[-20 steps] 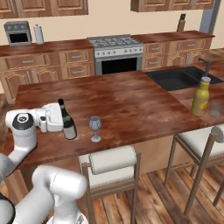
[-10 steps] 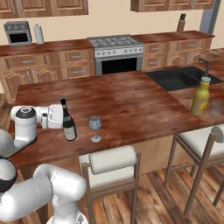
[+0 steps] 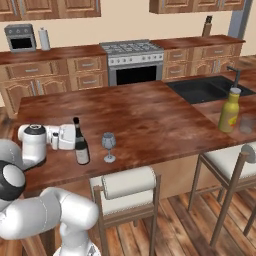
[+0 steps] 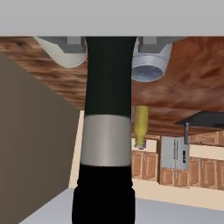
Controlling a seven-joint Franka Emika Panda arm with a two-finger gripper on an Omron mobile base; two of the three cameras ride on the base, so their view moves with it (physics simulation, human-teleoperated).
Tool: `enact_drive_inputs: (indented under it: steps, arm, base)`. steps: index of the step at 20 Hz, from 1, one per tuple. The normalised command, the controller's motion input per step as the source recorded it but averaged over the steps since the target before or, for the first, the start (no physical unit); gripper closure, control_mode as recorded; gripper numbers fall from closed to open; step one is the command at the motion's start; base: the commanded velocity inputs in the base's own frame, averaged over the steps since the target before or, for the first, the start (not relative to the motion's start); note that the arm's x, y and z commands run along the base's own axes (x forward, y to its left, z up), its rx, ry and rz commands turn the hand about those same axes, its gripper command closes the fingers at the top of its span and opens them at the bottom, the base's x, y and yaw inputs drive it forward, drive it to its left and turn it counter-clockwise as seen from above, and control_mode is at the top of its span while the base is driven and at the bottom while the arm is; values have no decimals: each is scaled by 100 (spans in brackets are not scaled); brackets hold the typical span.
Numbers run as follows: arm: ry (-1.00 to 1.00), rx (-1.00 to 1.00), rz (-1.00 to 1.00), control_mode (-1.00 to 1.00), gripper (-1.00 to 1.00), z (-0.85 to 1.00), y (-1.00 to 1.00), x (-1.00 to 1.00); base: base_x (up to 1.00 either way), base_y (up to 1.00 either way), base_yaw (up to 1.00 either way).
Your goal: There is a wine glass and glass cup on the dining counter. Place the wine bottle next to the wine glass and the juice bottle next to the glass cup.
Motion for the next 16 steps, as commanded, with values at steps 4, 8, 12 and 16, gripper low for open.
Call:
enact_drive_inputs:
  steps: [4,8,12,16]
  arm:
    - [0,0,9,-100,100,-26,-22,3]
    - [-1,0,10,-100,100,-24,-24,3]
    - [0,0,11,-100,100,-24,-22,7]
    - [-4,0,12,-100,100,-22,-18,10]
  base:
    - [0,0,0]
    - [0,0,0]
    - [0,0,0]
    - [0,0,0]
